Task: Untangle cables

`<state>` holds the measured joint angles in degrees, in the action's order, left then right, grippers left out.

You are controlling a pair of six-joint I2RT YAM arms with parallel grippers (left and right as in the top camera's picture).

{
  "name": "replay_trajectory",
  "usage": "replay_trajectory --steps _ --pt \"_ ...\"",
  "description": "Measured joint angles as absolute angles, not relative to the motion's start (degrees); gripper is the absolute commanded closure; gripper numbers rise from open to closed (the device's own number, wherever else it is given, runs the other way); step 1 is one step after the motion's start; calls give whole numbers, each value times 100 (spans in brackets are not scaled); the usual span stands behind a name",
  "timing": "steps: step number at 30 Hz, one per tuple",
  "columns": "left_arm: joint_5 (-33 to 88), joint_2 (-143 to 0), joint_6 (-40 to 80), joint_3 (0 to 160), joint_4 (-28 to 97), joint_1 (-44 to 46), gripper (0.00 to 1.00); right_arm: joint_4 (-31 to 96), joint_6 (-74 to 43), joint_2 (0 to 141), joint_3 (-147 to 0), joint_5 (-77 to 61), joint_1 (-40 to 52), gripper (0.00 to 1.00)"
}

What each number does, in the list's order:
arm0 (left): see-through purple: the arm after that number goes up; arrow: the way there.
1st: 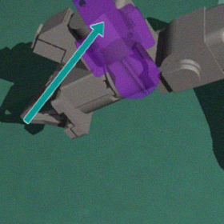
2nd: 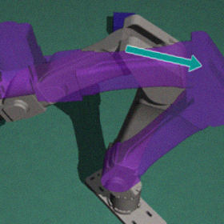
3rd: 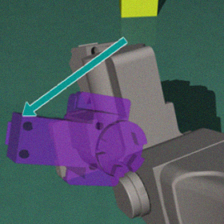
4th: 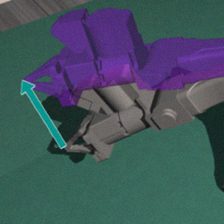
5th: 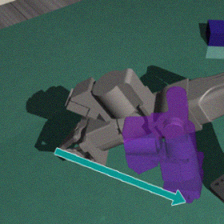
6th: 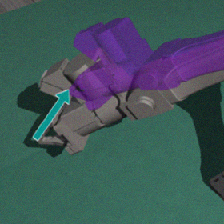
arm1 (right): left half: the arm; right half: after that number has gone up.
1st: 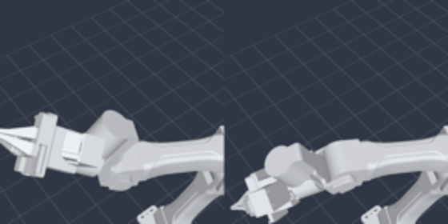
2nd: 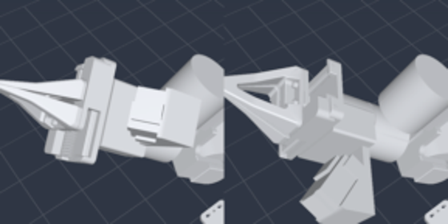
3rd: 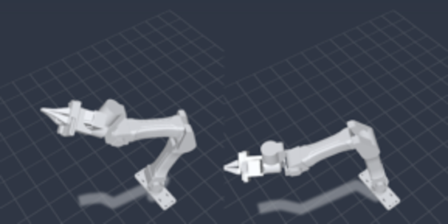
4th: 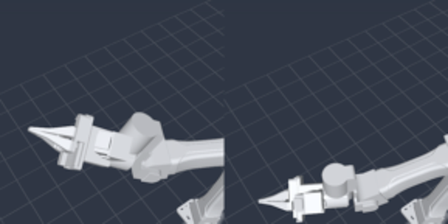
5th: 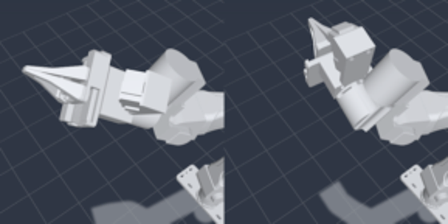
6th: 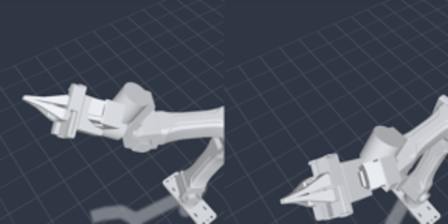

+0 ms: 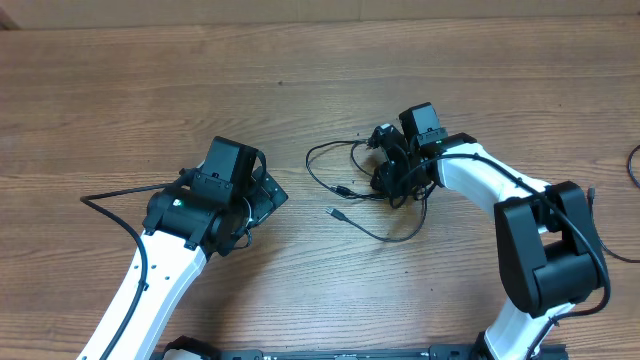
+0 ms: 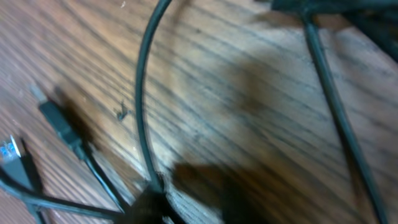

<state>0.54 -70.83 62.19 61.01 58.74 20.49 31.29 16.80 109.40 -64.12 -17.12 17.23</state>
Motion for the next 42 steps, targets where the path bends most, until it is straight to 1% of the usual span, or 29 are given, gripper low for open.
replay_trajectory --steps 2,3,8,13,18,20,25,28,33,42 --pt "54 -7083 6219 6101 5874 2049 0 3129 1658 10969 -6412 -1737 1721 96" --pt "54 -7083 6219 6101 5874 2049 0 3140 1656 10980 -6412 -1769 1723 96" --pt "54 -7083 6219 6101 5874 2049 0 3280 1623 11024 -6445 -2064 1723 96" --pt "54 -7083 6219 6101 5874 2049 0 3909 1542 11032 -6792 -2191 1723 96" --pt "54 -7083 6219 6101 5874 2049 1 4744 1505 10886 -7710 -2270 1723 96" --pt "54 -7083 6217 6101 5876 2049 1 5319 1505 10746 -8252 -2355 1723 96" --pt "54 -7083 6219 6101 5872 2049 0 5913 1500 10149 -9548 -2532 1750 96" --pt "54 -7083 6217 6101 5872 2049 0 5986 1496 9592 -10348 -2585 1890 96" --pt "54 -7083 6217 6101 5874 2049 1 5881 1500 8980 -11104 -2672 2150 96" --pt "54 -7083 6219 6101 5872 2049 0 5085 1496 8270 -11277 -2703 2211 96"
